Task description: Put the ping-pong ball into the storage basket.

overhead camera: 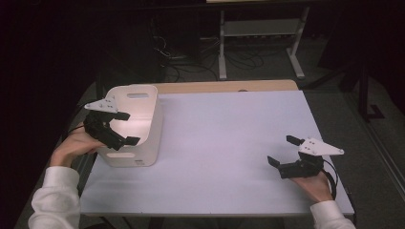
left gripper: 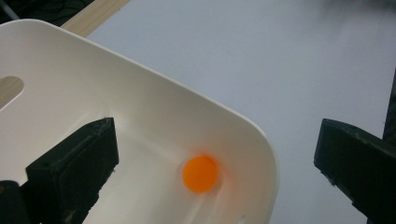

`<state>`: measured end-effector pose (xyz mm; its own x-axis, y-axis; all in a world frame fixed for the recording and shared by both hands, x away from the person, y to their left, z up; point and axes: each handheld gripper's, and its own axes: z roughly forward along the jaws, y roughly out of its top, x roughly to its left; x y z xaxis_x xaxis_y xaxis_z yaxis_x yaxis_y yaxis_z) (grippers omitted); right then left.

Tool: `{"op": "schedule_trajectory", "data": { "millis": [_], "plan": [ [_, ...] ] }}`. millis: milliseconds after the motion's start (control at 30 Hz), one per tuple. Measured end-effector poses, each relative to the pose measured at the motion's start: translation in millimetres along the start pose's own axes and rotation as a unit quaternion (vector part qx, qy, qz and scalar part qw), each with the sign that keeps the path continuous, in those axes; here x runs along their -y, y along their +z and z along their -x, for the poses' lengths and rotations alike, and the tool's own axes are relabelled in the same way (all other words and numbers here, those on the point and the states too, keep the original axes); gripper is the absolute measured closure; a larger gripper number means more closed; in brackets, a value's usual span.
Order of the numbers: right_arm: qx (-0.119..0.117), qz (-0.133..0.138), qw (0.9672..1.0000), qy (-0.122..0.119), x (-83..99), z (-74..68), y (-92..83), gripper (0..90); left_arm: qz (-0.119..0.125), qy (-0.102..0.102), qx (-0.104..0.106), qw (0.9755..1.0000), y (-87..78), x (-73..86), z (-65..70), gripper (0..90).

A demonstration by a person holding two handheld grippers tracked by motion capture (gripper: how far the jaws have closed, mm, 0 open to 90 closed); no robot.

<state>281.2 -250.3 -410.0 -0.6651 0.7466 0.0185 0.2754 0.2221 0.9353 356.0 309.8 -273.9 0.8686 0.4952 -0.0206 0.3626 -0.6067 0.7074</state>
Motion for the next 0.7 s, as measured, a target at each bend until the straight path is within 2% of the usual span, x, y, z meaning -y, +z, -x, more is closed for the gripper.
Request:
{"op": "schedule_trajectory", "data": {
  "millis": [367,500,700],
  "plan": [
    [0.002,0.001,1.0000,-0.001,-0.2,-0.2,-0.5,0.0,0.037,-0.004,-0.011,0.9993,-7.4,10.3,3.8,0.0],
    [0.000,-0.001,1.0000,-0.001,0.0,-0.4,0.2,0.0,0.062,-0.010,-0.014,0.9979,-11.3,15.1,5.7,0.0],
    [0.002,0.000,1.0000,-0.001,-0.3,-0.6,0.1,0.0,0.086,-0.012,-0.017,0.9961,-12.9,23.3,7.8,0.0]
  ]
}}
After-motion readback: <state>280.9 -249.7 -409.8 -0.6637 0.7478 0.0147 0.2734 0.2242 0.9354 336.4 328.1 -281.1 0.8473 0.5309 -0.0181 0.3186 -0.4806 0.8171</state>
